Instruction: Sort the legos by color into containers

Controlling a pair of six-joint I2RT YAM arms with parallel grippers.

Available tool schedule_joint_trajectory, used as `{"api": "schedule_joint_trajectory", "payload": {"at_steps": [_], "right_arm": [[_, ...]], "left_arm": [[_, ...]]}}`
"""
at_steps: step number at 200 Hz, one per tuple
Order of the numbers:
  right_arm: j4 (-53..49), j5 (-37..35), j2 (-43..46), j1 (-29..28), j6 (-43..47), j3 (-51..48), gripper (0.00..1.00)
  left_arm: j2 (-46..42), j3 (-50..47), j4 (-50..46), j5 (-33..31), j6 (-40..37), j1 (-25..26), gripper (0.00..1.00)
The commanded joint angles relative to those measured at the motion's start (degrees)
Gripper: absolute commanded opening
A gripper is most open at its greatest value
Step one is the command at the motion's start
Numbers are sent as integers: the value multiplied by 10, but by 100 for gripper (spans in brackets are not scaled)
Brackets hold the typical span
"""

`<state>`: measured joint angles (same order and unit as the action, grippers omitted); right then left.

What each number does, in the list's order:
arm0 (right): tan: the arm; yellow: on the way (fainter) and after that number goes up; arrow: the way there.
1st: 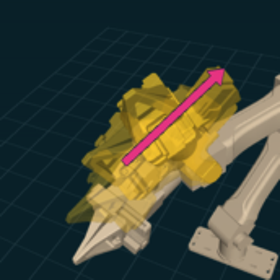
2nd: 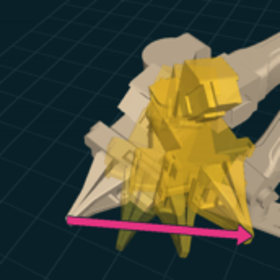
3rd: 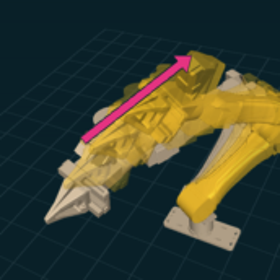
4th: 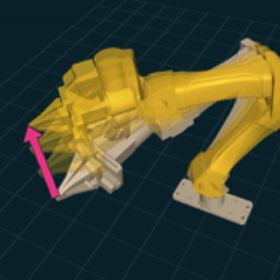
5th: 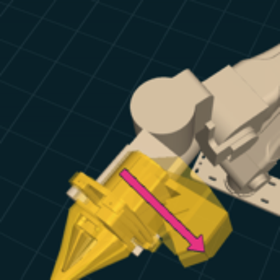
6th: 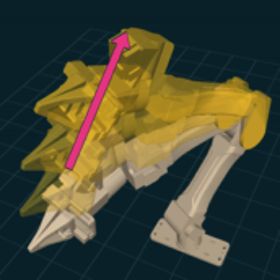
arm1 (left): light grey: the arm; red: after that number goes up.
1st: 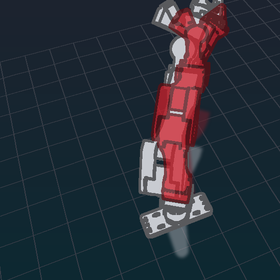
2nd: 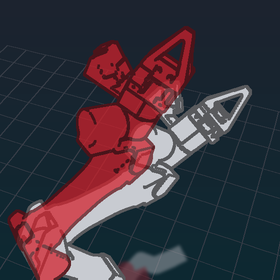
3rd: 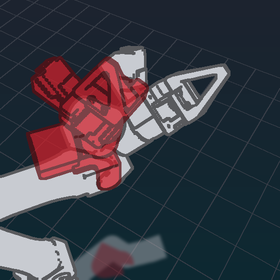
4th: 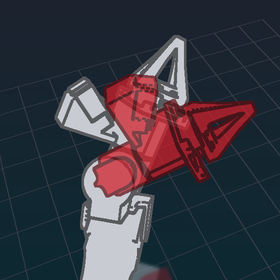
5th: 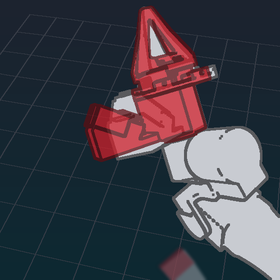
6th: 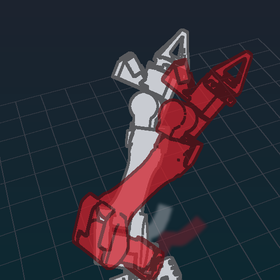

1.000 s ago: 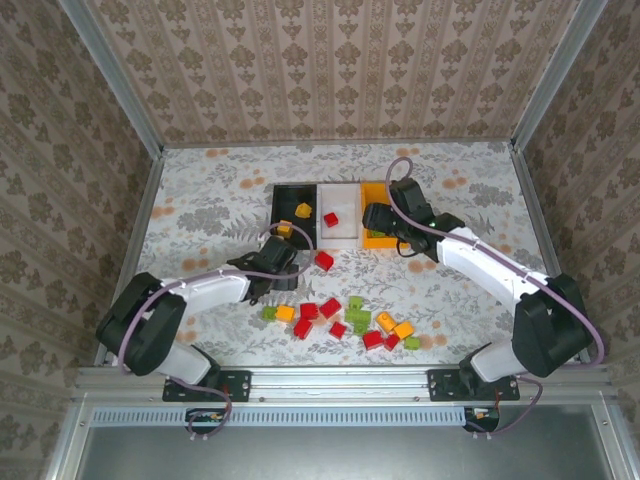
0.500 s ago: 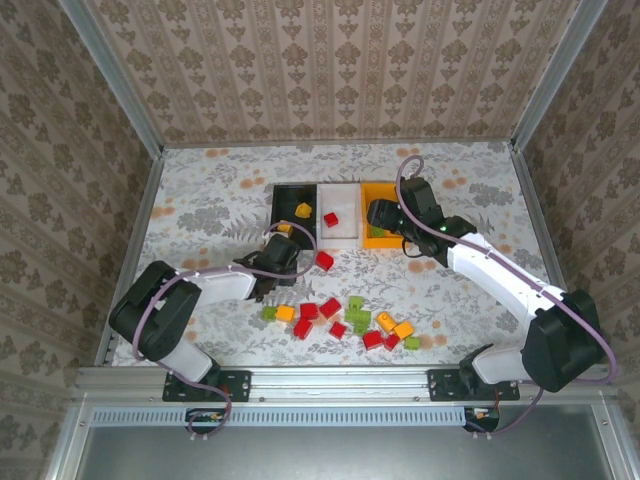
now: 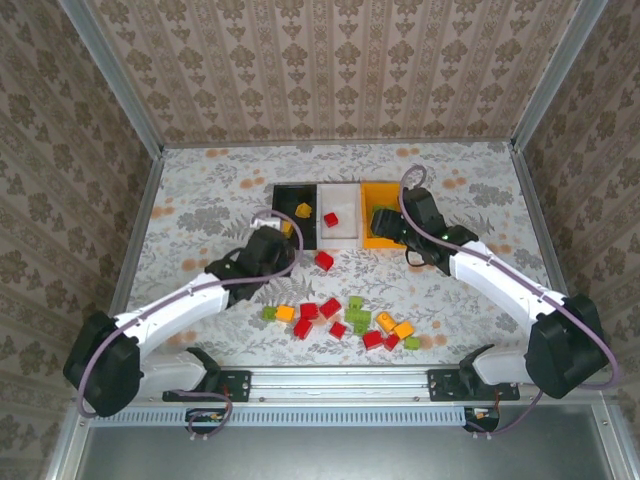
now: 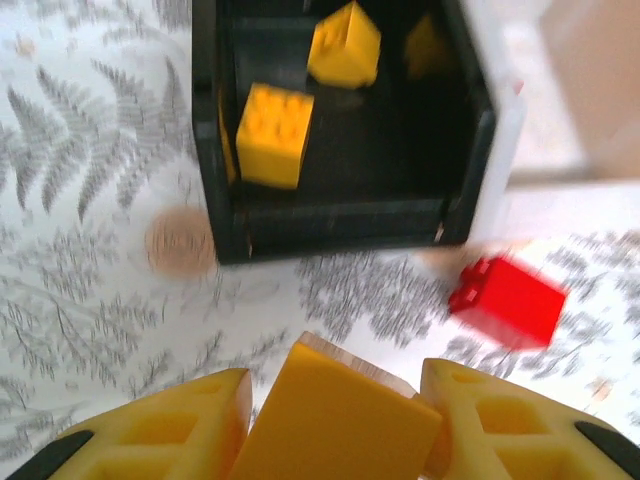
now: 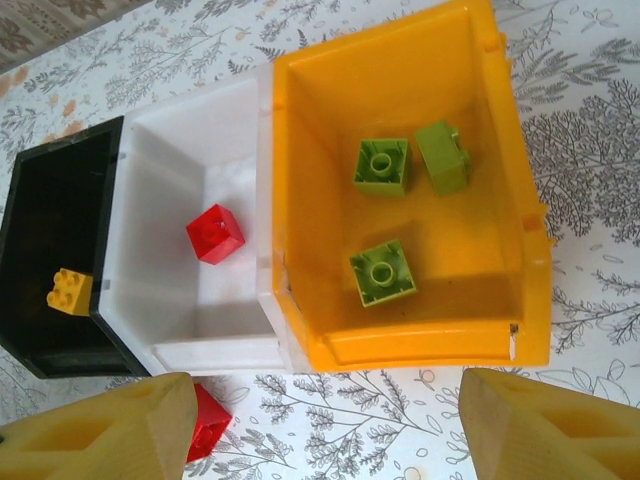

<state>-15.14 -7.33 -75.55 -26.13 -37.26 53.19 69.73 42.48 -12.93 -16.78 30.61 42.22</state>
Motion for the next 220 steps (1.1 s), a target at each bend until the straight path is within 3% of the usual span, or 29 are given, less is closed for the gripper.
{"api": "schedule_joint_trajectory", "payload": {"at_steps": [1, 34, 65, 83, 105, 159, 164, 220], "right_arm": [[9, 10, 18, 2, -15, -28, 72], [2, 11, 27, 2, -16, -51, 72], [-2, 20, 41, 2, -14, -66, 72], [-3, 32, 51, 0, -10, -76, 72], [-6, 50, 66, -1, 1, -88, 72], [-53, 79, 90, -41, 35, -103, 72], [-58, 81, 90, -49, 40, -104, 72], [-65, 94, 8, -166, 42, -111, 74]], "left_arm": [[53, 85, -40, 8, -28, -21, 38], [189, 199, -40, 54, -33, -71, 36], [289, 279, -54, 57, -36, -87, 37], [325, 308, -64, 58, -33, -90, 45], [338, 323, -65, 60, -29, -91, 63], [240, 285, -45, 81, -21, -55, 93], [225, 275, -42, 86, -20, -50, 99], [24, 99, -10, 77, 22, 9, 100]]}}
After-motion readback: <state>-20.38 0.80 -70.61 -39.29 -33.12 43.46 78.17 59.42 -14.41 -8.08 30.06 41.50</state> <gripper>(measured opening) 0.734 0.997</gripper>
